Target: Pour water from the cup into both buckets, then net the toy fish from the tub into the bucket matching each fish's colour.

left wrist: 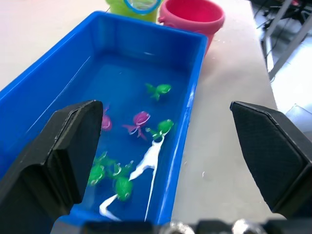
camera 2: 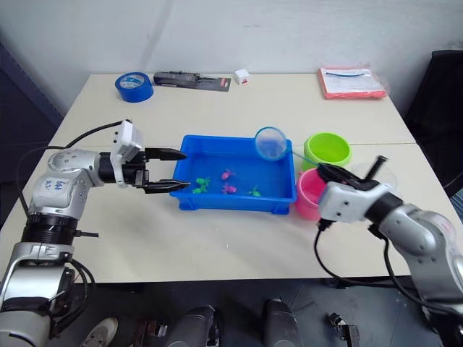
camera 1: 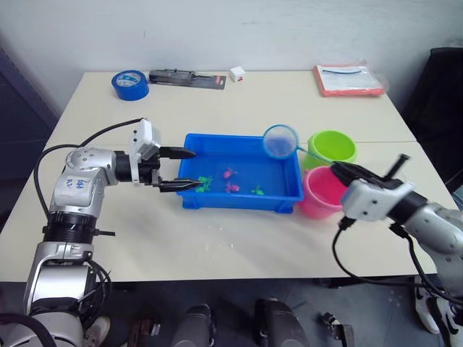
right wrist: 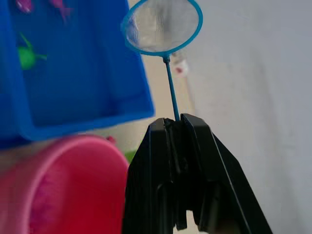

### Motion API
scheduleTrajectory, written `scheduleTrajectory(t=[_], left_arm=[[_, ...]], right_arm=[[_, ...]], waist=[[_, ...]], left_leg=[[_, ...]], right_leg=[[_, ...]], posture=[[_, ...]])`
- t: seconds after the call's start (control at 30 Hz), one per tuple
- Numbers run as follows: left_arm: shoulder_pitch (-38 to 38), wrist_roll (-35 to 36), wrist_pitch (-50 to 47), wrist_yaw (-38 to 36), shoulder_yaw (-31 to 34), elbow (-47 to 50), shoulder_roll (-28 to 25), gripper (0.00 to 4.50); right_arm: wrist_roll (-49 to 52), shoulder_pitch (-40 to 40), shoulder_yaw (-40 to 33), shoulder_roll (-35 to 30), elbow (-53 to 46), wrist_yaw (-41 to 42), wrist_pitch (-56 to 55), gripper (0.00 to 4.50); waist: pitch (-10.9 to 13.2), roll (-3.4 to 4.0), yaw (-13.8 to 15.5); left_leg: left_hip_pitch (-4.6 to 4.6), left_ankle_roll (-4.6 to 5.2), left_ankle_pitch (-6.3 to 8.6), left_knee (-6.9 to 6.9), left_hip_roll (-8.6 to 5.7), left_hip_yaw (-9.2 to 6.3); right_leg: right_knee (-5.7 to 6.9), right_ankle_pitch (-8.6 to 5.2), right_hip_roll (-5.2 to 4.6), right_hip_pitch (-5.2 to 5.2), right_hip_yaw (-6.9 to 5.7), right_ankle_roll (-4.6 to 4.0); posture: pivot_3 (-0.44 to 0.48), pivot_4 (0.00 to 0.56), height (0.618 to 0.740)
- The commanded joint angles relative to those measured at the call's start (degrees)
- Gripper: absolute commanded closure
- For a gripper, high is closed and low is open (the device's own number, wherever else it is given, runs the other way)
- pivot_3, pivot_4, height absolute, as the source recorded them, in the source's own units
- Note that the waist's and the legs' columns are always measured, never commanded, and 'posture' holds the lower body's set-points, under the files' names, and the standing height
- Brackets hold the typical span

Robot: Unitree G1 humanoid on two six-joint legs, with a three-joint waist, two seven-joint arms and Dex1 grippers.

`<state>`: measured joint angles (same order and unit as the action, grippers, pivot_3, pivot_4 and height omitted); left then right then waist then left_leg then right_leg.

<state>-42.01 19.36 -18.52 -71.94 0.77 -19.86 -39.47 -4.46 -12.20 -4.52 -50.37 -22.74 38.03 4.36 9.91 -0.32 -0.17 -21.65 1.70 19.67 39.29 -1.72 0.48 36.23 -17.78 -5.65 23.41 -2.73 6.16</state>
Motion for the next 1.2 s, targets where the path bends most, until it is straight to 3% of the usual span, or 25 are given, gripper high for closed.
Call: scheduleTrajectory(t=[0.03, 0.27, 0.5, 0.77, 1.2], left_arm=[[0.46, -0.64, -1.65, 1.99, 1.66, 1.74, -2.53, 0.00], [5.66, -0.21, -8.82, 5.69, 2.81, 8.69, -6.35, 0.00], [10.27, 2.05, -14.84, 8.20, 5.35, 15.18, -8.33, 0.00], [12.92, 2.91, -14.37, 10.06, 6.46, 18.52, -7.92, 0.00], [13.96, 4.30, -14.11, 11.03, 6.21, 19.92, -7.62, 0.00]], right_arm=[[7.08, -7.64, 2.17, -0.44, -0.89, 6.80, 13.05, 3.70], [14.64, -25.27, 10.50, -1.50, 3.89, 16.61, 41.42, 3.70], [16.54, -36.95, 16.38, 0.53, 9.91, 17.07, 55.59, 3.70], [12.70, -42.20, 23.85, -1.40, 14.99, 19.14, 52.00, 3.70], [6.13, -36.73, 28.58, -3.20, 12.51, 20.44, 43.97, 3.70]], waist=[[0.00, 0.00, 0.01], [0.01, 0.01, -0.10], [0.01, 0.01, -0.03], [0.01, 0.01, -0.01], [0.01, 0.01, -0.11]], left_leg=[[0.00, 0.00, 0.00, -0.02, 0.00, -0.02], [-0.03, 0.00, 0.01, -0.06, -0.06, -0.14], [-0.12, -0.01, 0.02, -0.07, -0.09, -0.25], [-0.36, -0.01, 0.02, -0.04, -0.25, -0.31], [-0.52, -0.01, 0.02, 0.05, -0.34, -0.31]], right_leg=[[-0.01, 0.00, -0.02, 0.00, 0.00, 0.00], [-0.03, 0.00, -0.37, 0.02, 0.01, 0.00], [-0.01, -0.01, -0.59, 0.10, 0.03, -0.03], [0.10, -0.01, -0.69, 0.33, -0.08, -0.03], [0.23, -0.01, -0.72, 0.49, -0.24, -0.02]], posture=[[0.000, 0.150, 0.737], [0.000, 0.150, 0.737], [0.000, 0.150, 0.737], [0.000, 0.150, 0.737], [0.000, 0.150, 0.737]])
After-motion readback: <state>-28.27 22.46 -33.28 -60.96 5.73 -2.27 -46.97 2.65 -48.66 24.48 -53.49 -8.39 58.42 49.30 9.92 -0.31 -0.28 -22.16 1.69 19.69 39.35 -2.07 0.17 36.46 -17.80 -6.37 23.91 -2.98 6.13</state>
